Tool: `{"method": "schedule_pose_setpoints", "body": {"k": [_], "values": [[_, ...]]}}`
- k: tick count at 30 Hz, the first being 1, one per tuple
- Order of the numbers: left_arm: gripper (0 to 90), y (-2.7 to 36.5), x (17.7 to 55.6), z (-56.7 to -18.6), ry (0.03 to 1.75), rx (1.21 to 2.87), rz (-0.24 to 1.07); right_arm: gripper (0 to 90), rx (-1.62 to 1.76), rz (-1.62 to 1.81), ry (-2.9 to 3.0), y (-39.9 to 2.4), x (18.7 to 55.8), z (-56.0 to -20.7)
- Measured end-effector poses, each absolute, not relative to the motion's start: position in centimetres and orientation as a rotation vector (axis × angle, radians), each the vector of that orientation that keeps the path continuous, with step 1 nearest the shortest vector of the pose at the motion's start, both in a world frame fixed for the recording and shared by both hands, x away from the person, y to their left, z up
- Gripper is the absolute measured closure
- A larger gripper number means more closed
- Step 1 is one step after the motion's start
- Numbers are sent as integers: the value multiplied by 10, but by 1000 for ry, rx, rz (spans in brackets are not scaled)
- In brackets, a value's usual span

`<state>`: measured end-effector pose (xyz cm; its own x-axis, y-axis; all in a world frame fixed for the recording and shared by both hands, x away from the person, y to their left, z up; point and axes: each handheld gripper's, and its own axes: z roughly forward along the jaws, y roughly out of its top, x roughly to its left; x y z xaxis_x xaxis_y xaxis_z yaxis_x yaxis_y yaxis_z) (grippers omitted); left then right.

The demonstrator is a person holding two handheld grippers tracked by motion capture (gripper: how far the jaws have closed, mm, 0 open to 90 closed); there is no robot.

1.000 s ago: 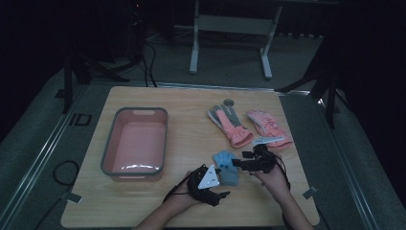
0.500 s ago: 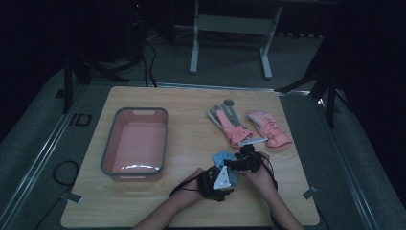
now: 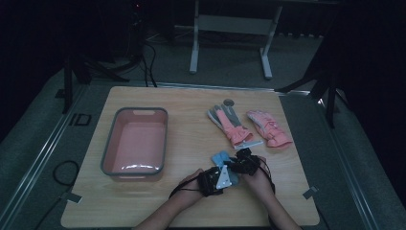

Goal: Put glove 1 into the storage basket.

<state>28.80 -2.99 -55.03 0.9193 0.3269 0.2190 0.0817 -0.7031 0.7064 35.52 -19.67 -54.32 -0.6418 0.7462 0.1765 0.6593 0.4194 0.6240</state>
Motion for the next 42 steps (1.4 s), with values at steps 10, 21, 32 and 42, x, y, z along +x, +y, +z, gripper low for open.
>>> {"method": "schedule_pose_setpoints", "body": {"k": [10,21,32,42], "values": [[773,-27,292,-541,353,2316,381,825,1219,1072,2512,-197,352,-536],[784,-15,298,-505,350,2307,434,831,1231,1184,2440,-199,355,-506],[789,-4,302,-471,331,2326,540,834,1160,1263,2394,-184,361,-465],[790,11,305,-451,341,2327,609,835,1119,1299,2370,-166,367,-442]]}}
